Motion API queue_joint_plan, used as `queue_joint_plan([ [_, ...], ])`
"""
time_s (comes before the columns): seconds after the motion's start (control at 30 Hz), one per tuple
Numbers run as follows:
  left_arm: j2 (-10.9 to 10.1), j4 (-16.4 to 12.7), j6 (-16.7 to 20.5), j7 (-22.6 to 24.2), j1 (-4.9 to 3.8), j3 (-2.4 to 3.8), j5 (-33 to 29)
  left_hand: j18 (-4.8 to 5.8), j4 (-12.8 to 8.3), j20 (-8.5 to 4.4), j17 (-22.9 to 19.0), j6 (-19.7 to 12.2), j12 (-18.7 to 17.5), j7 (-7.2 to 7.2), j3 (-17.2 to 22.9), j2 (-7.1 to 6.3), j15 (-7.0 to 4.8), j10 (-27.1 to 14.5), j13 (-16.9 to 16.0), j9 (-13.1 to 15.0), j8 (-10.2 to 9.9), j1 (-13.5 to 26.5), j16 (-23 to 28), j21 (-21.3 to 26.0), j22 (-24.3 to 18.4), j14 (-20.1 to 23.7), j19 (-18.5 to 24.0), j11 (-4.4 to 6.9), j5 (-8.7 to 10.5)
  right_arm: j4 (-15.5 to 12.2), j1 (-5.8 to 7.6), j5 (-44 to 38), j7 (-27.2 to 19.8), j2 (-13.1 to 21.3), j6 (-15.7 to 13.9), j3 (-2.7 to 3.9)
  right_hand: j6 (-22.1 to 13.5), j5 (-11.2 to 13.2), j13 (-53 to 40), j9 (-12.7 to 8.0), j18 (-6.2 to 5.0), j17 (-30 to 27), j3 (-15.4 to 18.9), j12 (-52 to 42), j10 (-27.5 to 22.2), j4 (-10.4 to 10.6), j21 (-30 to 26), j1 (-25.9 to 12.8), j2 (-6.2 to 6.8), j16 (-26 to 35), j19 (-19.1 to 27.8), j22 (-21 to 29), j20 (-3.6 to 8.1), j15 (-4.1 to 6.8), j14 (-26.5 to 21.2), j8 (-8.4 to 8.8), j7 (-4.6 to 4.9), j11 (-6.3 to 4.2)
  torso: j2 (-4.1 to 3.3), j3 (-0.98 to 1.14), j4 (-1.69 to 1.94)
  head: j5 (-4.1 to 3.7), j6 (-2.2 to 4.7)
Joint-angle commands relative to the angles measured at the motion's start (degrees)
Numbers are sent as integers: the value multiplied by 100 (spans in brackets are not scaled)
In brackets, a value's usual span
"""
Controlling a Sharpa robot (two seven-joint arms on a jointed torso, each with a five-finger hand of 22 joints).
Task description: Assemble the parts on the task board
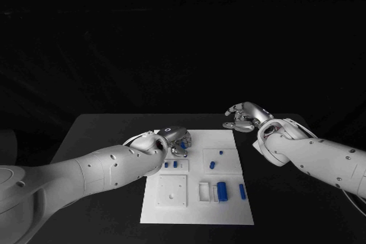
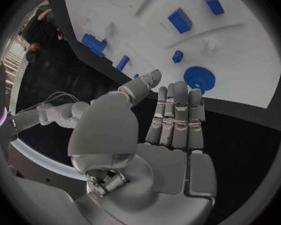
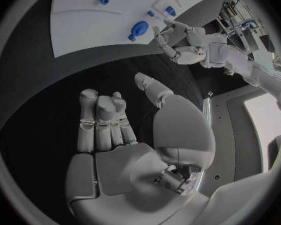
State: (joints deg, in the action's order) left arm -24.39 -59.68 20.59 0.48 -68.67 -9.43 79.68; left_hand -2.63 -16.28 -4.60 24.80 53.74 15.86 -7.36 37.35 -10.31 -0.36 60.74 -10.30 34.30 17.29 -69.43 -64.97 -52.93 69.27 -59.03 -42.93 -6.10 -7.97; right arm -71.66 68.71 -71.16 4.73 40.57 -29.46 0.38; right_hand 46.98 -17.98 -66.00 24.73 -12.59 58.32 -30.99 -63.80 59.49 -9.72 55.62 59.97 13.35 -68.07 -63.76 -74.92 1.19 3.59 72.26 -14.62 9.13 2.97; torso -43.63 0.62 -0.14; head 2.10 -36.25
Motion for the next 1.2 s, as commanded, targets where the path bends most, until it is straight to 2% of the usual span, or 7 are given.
queue_joint_plan([
  [0.03,74,98,-124,142,19,-22,259,-75,3,-135,6,31,-48,3,-35,27,15,44,23,-14,-37,2,-18,-23,9,-46,-43,-7,7,-19,-3,-21,-64,-12,37,3,-14,-35,8,-8,-241,7,25,-16,-47,5,-21,-54,15,28,-16,-101,22,-13,19,-26,33,-7,0,0,2,-5,-1],
  [0.13,122,160,-135,132,38,-50,276,-81,4,-130,7,34,-85,1,-42,16,19,51,41,-25,-48,7,-18,-25,15,-50,-49,-12,13,-35,-3,-21,-64,-9,41,3,-14,-36,9,-8,-241,6,25,-15,-47,6,-22,-54,15,28,-15,-101,22,-13,19,-26,33,-6,1,2,-1,-6,-4],
  [0.27,188,261,-147,97,64,-135,311,-91,12,-122,11,30,-147,-4,-64,-6,26,65,71,-45,-70,35,-21,-29,25,-58,-60,-19,33,-47,-2,-21,-66,-5,46,3,-14,-37,11,-8,-241,6,25,-15,-47,7,-22,-55,15,29,-15,-100,22,-13,18,-26,33,-6,1,2,0,-10,-10],
  [0.47,274,450,-197,63,124,-173,369,-108,21,-109,16,14,-250,-17,-73,-16,41,50,121,-75,-105,44,-25,-31,38,-62,-72,-36,71,-71,-2,-21,-66,7,48,3,-15,-38,12,-9,-241,6,24,-15,-47,7,-23,-54,15,29,-15,-100,22,-13,18,-26,33,-6,-1,-2,3,-28,-22],
  [0.63,328,571,-186,51,171,-178,390,-136,26,-109,58,25,-325,-19,-82,-2,39,81,158,-96,-124,33,-109,-75,71,-127,-128,-35,76,-88,-2,-21,-62,15,48,3,-14,-38,14,-9,-241,6,25,-16,-47,8,-23,-54,15,30,-15,-100,22,-13,19,-26,33,-6,-1,0,8,-37,-37],
  [0.93,363,709,-129,72,177,-178,439,-153,36,-107,84,31,-383,-20,-74,35,40,104,187,-114,-140,20,-161,-100,97,-128,-153,-37,70,-92,-2,-21,-61,15,49,3,-13,-38,17,-9,-241,6,26,-16,-46,11,-23,-56,14,30,-16,-101,22,-13,19,-27,32,-7,5,2,11,-53,-58],
  [1.2,402,739,-140,83,202,-181,457,-180,70,-108,115,31,-454,-27,-37,146,35,158,221,-140,-165,16,-235,-136,127,-157,-205,-33,103,-107,-2,-50,-64,3,57,3,-13,-38,19,-9,-241,7,25,-17,-45,11,-23,-53,12,30,-17,-101,23,-13,20,-27,32,-7,9,3,15,-56,-69],
])
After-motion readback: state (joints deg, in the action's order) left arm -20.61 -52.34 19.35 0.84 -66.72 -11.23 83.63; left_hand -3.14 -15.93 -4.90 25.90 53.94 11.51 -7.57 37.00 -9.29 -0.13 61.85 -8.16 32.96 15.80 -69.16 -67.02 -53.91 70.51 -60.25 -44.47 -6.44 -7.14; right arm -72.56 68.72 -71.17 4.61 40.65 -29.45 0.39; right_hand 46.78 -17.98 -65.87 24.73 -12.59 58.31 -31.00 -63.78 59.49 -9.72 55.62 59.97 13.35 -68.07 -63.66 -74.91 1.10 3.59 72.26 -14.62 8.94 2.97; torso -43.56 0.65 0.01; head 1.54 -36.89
